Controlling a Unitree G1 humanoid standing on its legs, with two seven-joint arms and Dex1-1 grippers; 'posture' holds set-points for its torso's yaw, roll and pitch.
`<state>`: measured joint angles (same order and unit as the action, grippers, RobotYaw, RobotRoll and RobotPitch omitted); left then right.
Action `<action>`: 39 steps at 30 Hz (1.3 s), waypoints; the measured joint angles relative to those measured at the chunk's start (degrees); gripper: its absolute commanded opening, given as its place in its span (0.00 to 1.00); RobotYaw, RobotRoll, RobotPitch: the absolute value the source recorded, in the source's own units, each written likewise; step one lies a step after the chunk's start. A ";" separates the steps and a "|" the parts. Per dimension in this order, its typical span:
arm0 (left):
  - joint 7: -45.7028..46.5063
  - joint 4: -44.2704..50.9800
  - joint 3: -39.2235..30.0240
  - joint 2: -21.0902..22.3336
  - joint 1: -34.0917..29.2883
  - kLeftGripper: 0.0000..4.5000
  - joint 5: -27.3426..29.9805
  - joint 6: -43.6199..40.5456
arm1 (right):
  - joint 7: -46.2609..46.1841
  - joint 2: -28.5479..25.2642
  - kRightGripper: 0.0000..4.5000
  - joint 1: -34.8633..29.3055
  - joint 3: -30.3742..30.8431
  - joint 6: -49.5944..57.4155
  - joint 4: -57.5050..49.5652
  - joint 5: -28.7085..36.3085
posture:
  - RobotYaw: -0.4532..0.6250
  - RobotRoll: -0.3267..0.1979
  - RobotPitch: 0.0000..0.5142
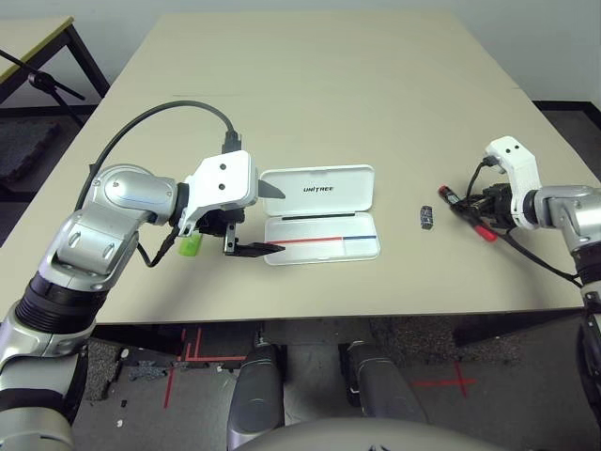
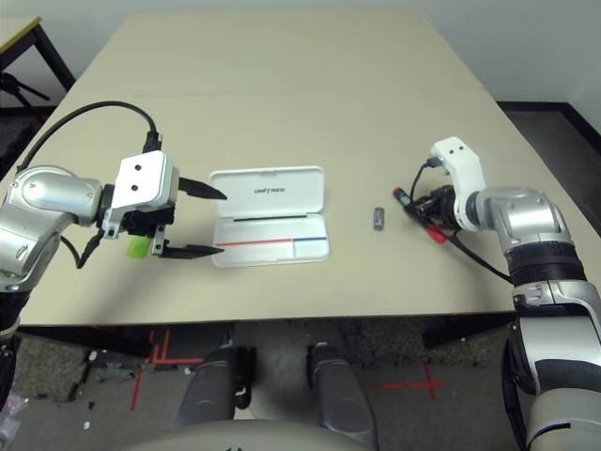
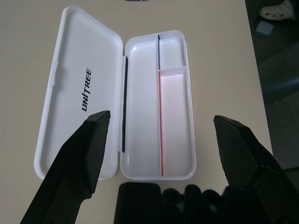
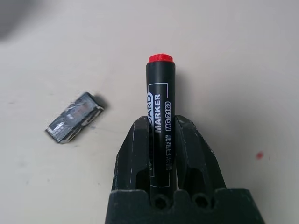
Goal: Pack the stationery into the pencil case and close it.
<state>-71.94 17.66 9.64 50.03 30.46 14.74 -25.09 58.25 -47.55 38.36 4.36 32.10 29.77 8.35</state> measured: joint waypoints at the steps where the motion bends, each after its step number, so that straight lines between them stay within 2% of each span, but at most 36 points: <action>1: 0.00 -0.03 0.00 0.19 -0.01 1.00 -0.09 0.08 | 1.60 -0.76 0.11 0.00 0.12 -1.81 -0.86 -0.26 | 0.37 0.62 0.23; 10: -0.01 -0.28 0.16 0.63 -0.66 1.00 -0.76 1.04 | 13.93 -3.09 0.11 0.21 3.25 -8.72 -13.88 -0.29 | 0.38 0.62 0.23; 16: -0.01 -0.30 0.16 0.87 -0.89 1.00 -1.00 1.04 | 20.30 -2.53 0.11 5.31 7.62 -8.58 -18.76 -0.44 | 0.39 0.62 0.24; 26: 0.26 -0.08 0.19 1.50 -2.07 1.00 -1.23 0.78 | 21.46 7.03 0.11 11.96 15.78 -3.79 -26.35 -2.34 | 0.42 0.62 0.24; 33: 1.21 1.31 0.14 2.04 -2.59 1.00 -1.21 -0.12 | 17.74 13.05 0.11 12.69 22.37 -3.70 -27.53 -7.69 | 0.44 0.62 0.24; 39: 2.00 2.10 0.07 2.66 -3.95 1.00 -1.13 -0.68 | 14.92 18.20 0.11 12.71 24.46 -3.95 -26.79 -9.97 | 0.46 0.62 0.23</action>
<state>-69.95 19.76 9.72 52.69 26.51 13.61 -25.77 73.17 -29.35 51.07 28.82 28.15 2.98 -1.63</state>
